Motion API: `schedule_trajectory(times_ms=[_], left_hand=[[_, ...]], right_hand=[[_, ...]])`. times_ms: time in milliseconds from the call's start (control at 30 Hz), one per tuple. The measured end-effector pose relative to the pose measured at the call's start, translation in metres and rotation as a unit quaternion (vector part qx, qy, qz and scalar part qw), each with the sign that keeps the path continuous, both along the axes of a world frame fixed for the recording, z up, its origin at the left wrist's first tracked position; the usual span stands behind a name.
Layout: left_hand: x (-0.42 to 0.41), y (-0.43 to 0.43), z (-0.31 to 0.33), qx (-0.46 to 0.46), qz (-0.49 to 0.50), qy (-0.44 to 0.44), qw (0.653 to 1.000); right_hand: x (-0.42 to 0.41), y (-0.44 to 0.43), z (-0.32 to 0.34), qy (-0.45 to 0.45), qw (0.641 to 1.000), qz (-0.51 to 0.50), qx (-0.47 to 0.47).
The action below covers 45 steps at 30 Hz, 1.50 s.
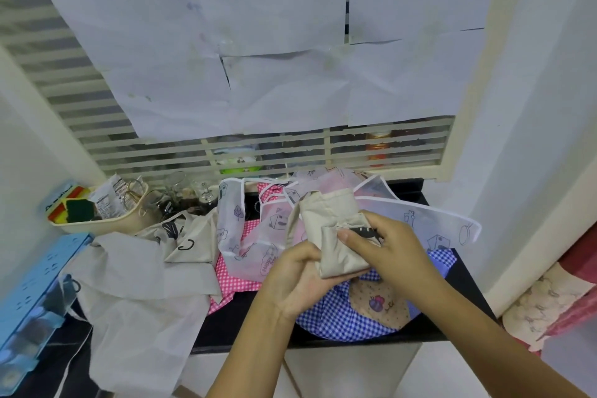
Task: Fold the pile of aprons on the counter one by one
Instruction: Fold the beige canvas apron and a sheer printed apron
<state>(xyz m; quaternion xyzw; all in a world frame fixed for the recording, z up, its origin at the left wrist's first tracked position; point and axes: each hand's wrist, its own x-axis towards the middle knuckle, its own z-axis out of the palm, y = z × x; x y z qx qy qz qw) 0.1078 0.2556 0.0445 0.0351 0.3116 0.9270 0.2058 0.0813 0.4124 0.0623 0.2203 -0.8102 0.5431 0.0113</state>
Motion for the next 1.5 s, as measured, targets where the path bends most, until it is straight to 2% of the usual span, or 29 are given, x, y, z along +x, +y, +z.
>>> schedule_trajectory(times_ms=[67,100,167,267,400,500,600,667,700,767,900,967,1033,1133,1200,1300,1333,1500], left_hand=[[-0.004,0.002,0.002,0.064,0.002,-0.004,0.998],[-0.005,0.004,0.003,0.053,0.015,0.003,0.998],[-0.006,0.012,0.007,-0.026,0.039,0.019,0.999],[-0.009,0.02,0.011,-0.11,0.092,-0.004,0.99],[-0.013,0.021,0.013,-0.146,0.157,-0.066,0.975],[-0.012,0.02,0.016,-0.157,0.17,-0.089,0.969],[-0.012,0.025,0.021,-0.182,0.169,-0.064,0.967],[-0.014,0.028,0.026,-0.199,0.17,-0.039,0.964],[-0.014,0.029,0.028,-0.206,0.168,-0.031,0.963],[-0.015,0.029,0.028,-0.22,0.158,-0.019,0.962],[-0.012,0.026,0.025,-0.255,0.123,0.003,0.959],[-0.01,0.027,0.025,-0.27,0.112,0.015,0.956],[-0.011,0.029,0.024,-0.287,0.102,0.017,0.952],[-0.014,0.033,0.024,-0.282,0.106,-0.027,0.953],[-0.015,0.032,0.029,-0.237,0.108,-0.073,0.963],[-0.016,0.027,0.034,-0.19,0.097,-0.145,0.966],[-0.017,0.024,0.033,-0.183,0.09,-0.165,0.965],[-0.019,0.014,0.026,-0.149,0.021,-0.193,0.97]], right_hand=[[-0.006,0.0,0.001,0.022,0.999,-0.006,0.026],[-0.009,0.0,0.002,0.028,0.999,-0.009,0.033],[-0.014,0.0,0.002,0.035,0.998,-0.008,0.058],[-0.02,0.0,0.0,0.023,0.995,0.018,0.093],[-0.029,0.008,-0.001,-0.052,0.993,0.073,0.073],[-0.026,0.009,0.0,-0.094,0.991,0.064,0.071],[-0.018,0.0,-0.002,-0.051,0.997,-0.042,-0.026],[-0.016,-0.001,0.0,0.001,0.991,-0.106,-0.082],[-0.017,0.0,0.001,-0.006,0.987,-0.118,-0.112],[-0.018,0.004,0.005,-0.056,0.981,-0.105,-0.151],[-0.02,0.015,0.009,-0.144,0.975,-0.033,-0.169],[-0.023,0.021,0.007,-0.165,0.975,-0.028,-0.147],[-0.022,0.024,0.002,-0.119,0.985,-0.074,-0.102],[-0.012,0.028,-0.006,0.044,0.984,-0.162,-0.056],[-0.009,0.037,-0.011,0.134,0.983,-0.12,-0.033],[-0.008,0.046,-0.025,0.233,0.967,0.04,0.097],[-0.009,0.046,-0.029,0.256,0.956,0.065,0.127],[-0.015,0.049,-0.022,0.341,0.925,0.079,0.144]])
